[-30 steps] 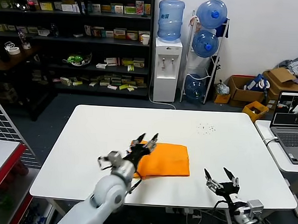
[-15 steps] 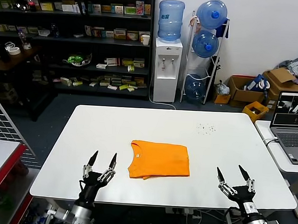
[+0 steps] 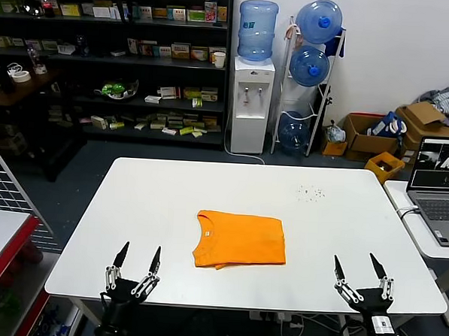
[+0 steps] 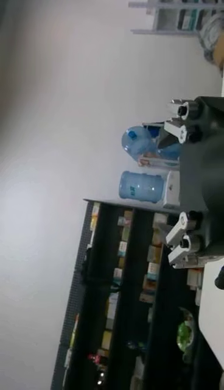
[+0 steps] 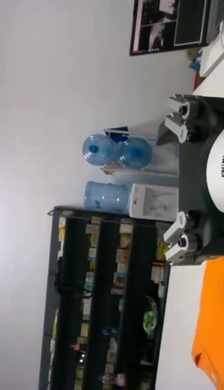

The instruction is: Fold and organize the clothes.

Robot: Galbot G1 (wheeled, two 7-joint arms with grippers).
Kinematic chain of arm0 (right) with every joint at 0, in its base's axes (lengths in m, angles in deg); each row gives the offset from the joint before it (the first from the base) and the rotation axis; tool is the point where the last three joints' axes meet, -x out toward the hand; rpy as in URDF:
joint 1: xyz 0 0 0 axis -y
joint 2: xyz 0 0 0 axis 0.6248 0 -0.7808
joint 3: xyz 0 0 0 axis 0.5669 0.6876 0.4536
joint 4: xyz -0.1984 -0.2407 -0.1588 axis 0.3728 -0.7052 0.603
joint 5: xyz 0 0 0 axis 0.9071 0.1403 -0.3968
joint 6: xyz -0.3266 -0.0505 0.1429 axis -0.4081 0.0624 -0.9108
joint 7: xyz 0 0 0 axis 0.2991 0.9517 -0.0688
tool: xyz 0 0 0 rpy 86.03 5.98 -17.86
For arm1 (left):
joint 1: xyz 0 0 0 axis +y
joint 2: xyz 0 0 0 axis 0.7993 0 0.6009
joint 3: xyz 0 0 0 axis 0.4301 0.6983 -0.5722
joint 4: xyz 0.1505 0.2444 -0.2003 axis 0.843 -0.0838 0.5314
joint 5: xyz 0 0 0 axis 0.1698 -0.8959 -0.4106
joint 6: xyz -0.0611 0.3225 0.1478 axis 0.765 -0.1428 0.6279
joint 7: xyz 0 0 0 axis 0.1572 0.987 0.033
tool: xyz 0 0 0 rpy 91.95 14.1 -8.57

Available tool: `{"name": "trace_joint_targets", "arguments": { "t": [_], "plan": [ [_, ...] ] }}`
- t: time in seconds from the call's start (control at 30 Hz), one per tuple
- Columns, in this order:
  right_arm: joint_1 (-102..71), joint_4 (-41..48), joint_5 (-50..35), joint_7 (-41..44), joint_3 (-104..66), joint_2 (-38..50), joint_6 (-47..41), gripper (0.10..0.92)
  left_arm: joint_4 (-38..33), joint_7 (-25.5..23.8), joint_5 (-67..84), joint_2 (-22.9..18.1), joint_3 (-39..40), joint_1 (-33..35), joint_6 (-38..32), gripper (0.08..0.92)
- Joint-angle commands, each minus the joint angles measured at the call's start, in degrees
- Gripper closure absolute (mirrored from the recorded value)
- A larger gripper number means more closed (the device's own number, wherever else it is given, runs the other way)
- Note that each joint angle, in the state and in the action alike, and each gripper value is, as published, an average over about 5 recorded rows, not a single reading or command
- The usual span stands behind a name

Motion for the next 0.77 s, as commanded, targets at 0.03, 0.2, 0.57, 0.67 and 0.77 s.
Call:
{"name": "trace_joint_targets", "arguments": {
  "t": [0.03,0.2,0.57,0.67,0.77],
  "plan": [
    [0.1,1.3,3.1,0.5,-0.9,-2.6,2.9,0.203,0.1,-1.6,-2.4,-2.1,-2.8,2.8,-3.3,0.177],
    [0.2,1.5,3.0,0.7,-1.0,-2.4,2.7,0.203,0.2,-1.4,-2.4,-2.2,-3.5,2.8,-3.4,0.177],
    [0.5,1.9,2.8,0.1,-1.0,-2.4,2.5,0.203,0.1,-0.9,-2.4,-2.2,-4.1,2.6,-3.2,0.177],
    [0.5,1.9,2.8,0.0,-0.9,-2.4,2.5,0.203,0.1,-0.8,-2.4,-2.3,-4.0,2.6,-3.2,0.177],
    [0.5,1.9,2.7,0.0,-0.9,-2.4,2.4,0.203,0.1,-0.8,-2.5,-2.3,-3.9,2.6,-3.2,0.177]
  ]
}}
